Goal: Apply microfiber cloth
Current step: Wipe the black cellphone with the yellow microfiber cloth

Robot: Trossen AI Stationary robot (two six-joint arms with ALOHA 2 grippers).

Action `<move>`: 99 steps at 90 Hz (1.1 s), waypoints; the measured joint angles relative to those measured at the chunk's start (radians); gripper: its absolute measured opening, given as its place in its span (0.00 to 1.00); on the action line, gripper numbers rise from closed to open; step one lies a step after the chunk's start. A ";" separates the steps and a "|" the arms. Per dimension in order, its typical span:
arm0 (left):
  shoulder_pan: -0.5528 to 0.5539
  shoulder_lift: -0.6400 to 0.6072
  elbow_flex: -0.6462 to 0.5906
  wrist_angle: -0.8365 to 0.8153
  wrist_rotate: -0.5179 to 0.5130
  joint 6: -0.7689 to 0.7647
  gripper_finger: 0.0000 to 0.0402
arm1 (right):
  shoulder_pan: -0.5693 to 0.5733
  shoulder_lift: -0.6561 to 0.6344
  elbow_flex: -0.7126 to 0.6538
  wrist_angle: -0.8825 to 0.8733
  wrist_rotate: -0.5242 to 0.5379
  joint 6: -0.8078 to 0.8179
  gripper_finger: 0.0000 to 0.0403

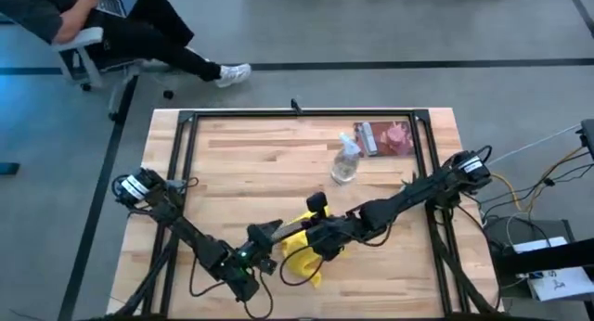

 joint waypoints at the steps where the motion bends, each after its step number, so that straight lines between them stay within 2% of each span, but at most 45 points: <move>1: -0.002 -0.001 0.001 0.003 0.000 -0.016 0.86 | 0.001 -0.001 0.000 -0.006 0.010 -0.004 0.03; 24: -0.028 -0.008 0.002 -0.027 0.007 -0.341 0.86 | 0.033 -0.031 0.047 -0.133 0.154 -0.039 0.03; 34: -0.043 -0.027 0.001 -0.107 0.008 -0.567 0.86 | 0.070 -0.031 0.044 -0.171 0.283 -0.054 0.03; 42: -0.052 -0.060 0.001 -0.247 0.019 -0.815 0.86 | 0.102 -0.030 0.041 -0.198 0.368 -0.071 0.03; 54: -0.042 -0.113 -0.004 -0.521 0.197 -1.349 0.86 | 0.148 -0.022 0.024 -0.247 0.464 -0.120 0.03; 61: -0.026 -0.119 -0.026 -0.568 0.355 -1.539 0.86 | 0.174 -0.023 0.013 -0.236 0.508 -0.216 0.03; 66: -0.017 -0.117 -0.052 -0.509 0.447 -1.571 0.86 | 0.196 -0.023 0.002 -0.242 0.541 -0.293 0.03; 72: -0.013 -0.107 -0.085 -0.340 0.497 -1.555 0.86 | 0.220 -0.023 -0.007 -0.239 0.572 -0.382 0.03; 85: 0.000 -0.086 -0.153 0.058 0.585 -1.348 0.86 | 0.266 -0.023 -0.034 -0.238 0.648 -0.470 0.03; 92: 0.004 -0.086 -0.168 0.181 0.585 -1.293 0.86 | 0.283 -0.023 -0.053 -0.237 0.708 -0.471 0.03; 99: 0.014 -0.086 -0.172 0.237 0.584 -1.285 0.86 | 0.296 -0.023 -0.074 -0.242 0.749 -0.463 0.03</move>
